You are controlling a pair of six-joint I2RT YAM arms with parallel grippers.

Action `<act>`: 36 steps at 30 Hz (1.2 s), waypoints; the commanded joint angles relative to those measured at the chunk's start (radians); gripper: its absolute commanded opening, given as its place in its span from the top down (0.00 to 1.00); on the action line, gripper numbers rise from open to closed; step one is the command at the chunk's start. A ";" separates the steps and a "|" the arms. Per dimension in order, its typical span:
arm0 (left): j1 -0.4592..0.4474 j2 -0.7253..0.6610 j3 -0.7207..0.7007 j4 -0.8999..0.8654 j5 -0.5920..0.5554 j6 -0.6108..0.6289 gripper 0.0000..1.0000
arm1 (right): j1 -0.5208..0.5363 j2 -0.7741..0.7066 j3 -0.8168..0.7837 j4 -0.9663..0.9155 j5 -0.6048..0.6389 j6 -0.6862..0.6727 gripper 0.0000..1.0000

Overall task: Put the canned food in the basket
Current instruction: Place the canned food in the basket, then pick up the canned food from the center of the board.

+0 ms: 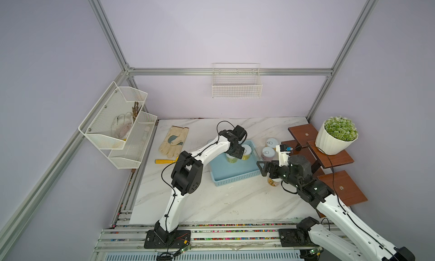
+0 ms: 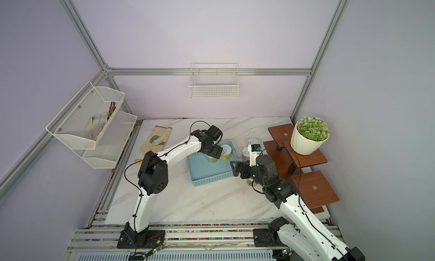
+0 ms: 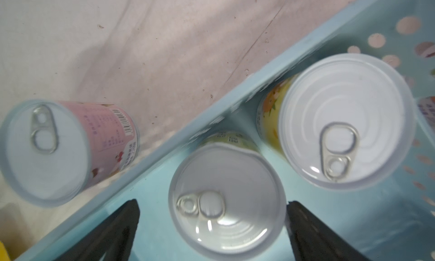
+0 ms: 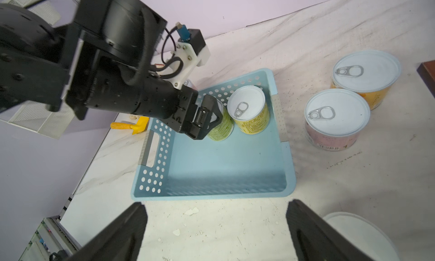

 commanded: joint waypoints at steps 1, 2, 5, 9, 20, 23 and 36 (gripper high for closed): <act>-0.003 -0.195 -0.065 0.041 -0.015 0.004 0.00 | 0.000 0.030 0.061 -0.016 -0.010 -0.048 0.02; -0.002 -0.224 -0.090 0.046 -0.018 0.006 0.00 | 0.003 0.040 0.071 -0.016 -0.013 -0.052 0.02; -0.002 -0.318 -0.187 0.092 -0.027 0.011 0.00 | 0.026 0.085 0.107 -0.011 -0.016 -0.065 0.02; 0.002 -0.456 -0.359 0.207 -0.006 0.024 0.00 | 0.083 0.158 0.161 -0.017 0.018 -0.086 0.02; 0.005 -0.737 -0.675 0.341 0.100 0.020 0.00 | 0.167 0.367 0.315 -0.103 0.175 -0.058 0.00; 0.006 -0.831 -0.769 0.407 0.166 0.028 0.00 | 0.156 0.442 0.375 -0.184 0.266 -0.033 0.00; 0.007 -1.026 -0.980 0.583 0.308 0.040 0.00 | 0.002 0.667 0.567 -0.348 0.345 0.059 0.00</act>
